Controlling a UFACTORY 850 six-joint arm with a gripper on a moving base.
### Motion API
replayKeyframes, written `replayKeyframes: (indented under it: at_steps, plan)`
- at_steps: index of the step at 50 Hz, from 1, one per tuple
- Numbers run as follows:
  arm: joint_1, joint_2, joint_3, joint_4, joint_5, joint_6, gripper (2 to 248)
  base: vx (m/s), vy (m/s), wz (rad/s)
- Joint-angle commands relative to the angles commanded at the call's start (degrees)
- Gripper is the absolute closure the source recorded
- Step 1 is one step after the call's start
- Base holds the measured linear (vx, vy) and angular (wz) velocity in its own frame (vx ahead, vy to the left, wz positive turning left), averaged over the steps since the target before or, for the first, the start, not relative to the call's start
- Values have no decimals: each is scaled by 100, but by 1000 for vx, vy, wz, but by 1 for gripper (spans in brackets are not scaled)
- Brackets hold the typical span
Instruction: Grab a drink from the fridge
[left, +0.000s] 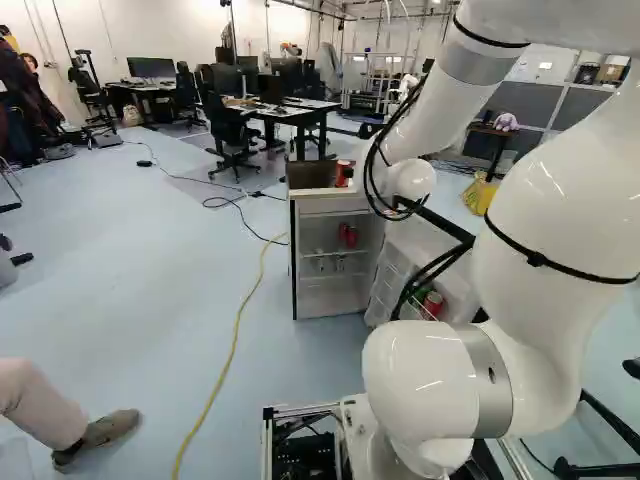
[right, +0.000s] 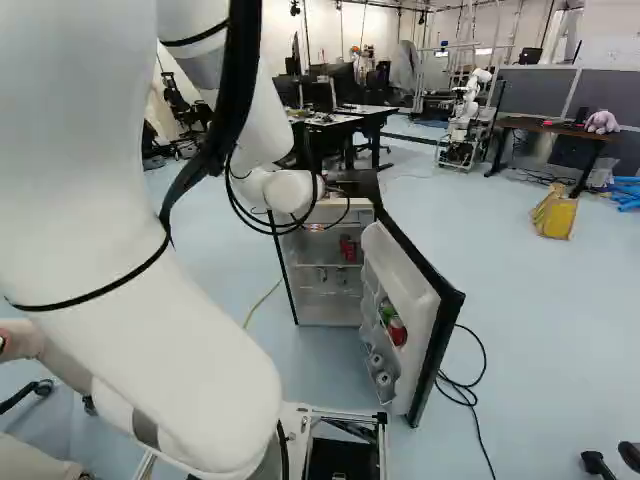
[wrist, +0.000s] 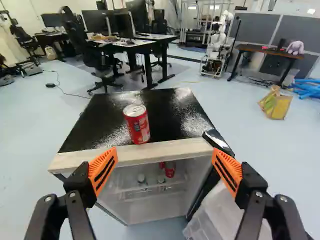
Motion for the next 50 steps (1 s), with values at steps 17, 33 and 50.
replayKeyframes:
  at_steps: [17, 33, 50]
  plan:
    - [-311, 84, -98, 270, -541, 0, 3, 0, 0, 0]
    - [-603, 182, -219, 531, -1072, 0, 3, 0, 0, 0]
    - [-911, 260, -376, 807, -1710, 0, 3, 0, 0, 0]
